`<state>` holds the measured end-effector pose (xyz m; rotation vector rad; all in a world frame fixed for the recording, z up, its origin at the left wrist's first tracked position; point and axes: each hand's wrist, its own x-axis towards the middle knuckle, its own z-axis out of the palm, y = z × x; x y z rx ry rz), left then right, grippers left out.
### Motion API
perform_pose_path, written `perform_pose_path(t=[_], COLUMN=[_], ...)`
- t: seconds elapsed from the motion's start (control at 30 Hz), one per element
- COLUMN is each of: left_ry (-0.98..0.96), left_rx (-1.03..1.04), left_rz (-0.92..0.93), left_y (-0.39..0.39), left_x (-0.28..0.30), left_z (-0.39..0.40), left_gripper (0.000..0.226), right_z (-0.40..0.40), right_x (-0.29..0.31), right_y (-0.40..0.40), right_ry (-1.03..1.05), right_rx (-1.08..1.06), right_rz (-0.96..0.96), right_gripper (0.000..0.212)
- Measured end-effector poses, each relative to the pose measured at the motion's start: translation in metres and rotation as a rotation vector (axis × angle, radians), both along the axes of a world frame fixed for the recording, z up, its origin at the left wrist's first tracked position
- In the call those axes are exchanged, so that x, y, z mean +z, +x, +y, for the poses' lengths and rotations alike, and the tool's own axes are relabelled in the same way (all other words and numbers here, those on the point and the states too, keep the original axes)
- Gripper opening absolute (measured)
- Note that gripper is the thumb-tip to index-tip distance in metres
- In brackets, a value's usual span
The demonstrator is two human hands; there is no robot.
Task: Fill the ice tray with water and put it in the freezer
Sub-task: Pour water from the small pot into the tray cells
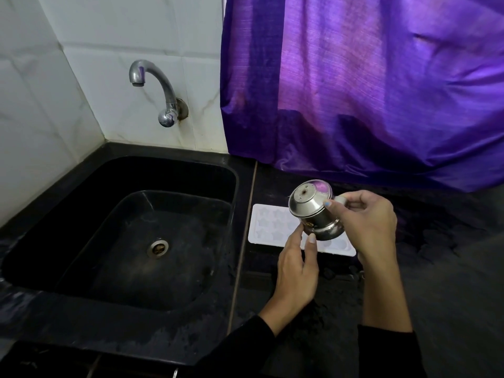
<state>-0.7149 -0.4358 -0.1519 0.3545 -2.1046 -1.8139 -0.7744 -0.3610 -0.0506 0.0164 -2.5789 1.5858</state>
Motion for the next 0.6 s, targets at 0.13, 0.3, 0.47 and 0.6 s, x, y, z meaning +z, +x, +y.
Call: perform_pose_path(t=[0.13,0.3,0.47,0.6], left_ry=[0.006,0.005,0.007,0.001], left_rx=[0.013,0.018,0.021,0.027], left_rz=[-0.001,-0.026,-0.043,-0.051], left_y=[0.001,0.002,0.003,0.004], left_x=[0.0,-0.005,-0.007,-0.007], left_z=[-0.002,-0.005,-0.009,-0.01], left_gripper=[0.062,0.072,0.072,0.071], right_z=[-0.005,-0.01,-0.017,-0.02], right_x=[0.003,0.005,0.006,0.006], right_y=[0.002,0.002,0.004,0.005], right_ry=[0.009,0.063,0.11,0.129], right_rx=[0.028,0.068,0.083,0.088], right_rz=[0.001,-0.002,0.001,0.0], right_gripper=[0.017,0.017,0.018,0.018])
